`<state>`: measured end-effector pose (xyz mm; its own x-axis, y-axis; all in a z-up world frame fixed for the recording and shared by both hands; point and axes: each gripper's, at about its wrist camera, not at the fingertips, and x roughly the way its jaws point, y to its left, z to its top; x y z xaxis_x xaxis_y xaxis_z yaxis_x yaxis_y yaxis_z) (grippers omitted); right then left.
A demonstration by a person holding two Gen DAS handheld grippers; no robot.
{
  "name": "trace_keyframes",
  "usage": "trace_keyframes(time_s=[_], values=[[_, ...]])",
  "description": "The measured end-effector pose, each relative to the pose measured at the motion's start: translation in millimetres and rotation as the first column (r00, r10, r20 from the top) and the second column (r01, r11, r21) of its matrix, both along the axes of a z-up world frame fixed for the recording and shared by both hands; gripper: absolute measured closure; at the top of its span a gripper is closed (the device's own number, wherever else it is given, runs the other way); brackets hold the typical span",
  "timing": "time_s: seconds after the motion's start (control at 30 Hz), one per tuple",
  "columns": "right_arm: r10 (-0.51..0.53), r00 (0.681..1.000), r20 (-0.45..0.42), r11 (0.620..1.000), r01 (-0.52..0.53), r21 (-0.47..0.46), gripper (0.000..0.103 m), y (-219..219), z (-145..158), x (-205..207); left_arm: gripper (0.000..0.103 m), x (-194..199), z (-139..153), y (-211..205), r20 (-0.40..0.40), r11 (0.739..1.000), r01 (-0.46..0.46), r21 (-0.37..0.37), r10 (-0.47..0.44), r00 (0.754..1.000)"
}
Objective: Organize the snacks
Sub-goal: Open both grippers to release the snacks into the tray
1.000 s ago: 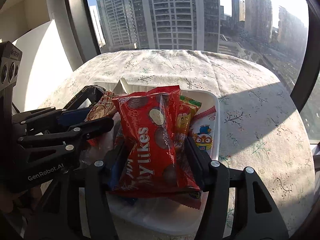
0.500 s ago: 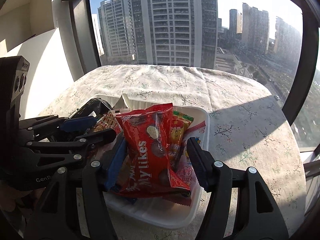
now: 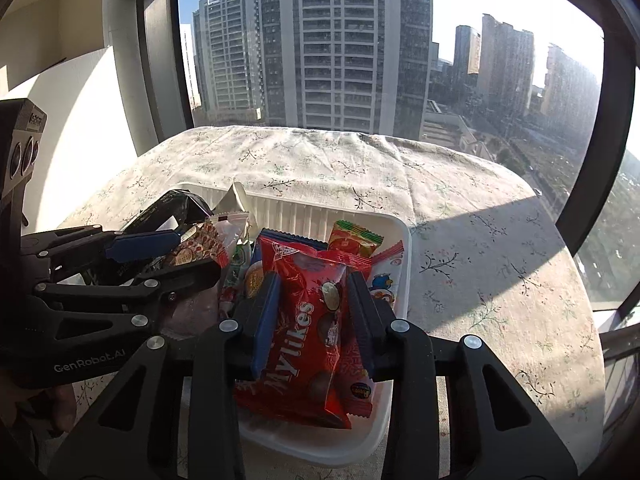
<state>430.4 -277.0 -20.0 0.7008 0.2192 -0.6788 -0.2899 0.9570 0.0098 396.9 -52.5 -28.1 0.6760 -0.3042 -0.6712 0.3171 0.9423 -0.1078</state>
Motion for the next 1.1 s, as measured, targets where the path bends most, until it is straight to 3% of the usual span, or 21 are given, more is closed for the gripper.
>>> trace_keyframes(time_s=[0.47, 0.9, 0.93, 1.1], values=[[0.007, 1.0, 0.003, 1.0, -0.007, 0.009, 0.07, 0.2, -2.8, -3.2, 0.05, -4.0, 5.4, -1.3, 0.024, 1.0, 0.008, -0.004, -0.008, 1.0], [0.001, 0.999, 0.05, 0.999, -0.003, 0.04, 0.07, -7.0, 7.1, -9.4, 0.022, -15.0, 32.6, 4.2, 0.065, 1.0, 0.017, -0.018, -0.016, 0.998], [0.002, 0.998, 0.059, 0.999, -0.004, 0.045, 0.069, -8.0, 9.0, -10.0, 0.02, -17.2, 38.3, 4.6, 0.07, 1.0, 0.021, -0.015, -0.02, 0.997], [0.007, 0.994, 0.108, 0.994, -0.019, 0.106, 0.043, -16.4, 27.0, -16.7, 0.008, -49.0, 64.3, 13.8, 0.117, 0.999, 0.029, 0.017, -0.03, 0.993]])
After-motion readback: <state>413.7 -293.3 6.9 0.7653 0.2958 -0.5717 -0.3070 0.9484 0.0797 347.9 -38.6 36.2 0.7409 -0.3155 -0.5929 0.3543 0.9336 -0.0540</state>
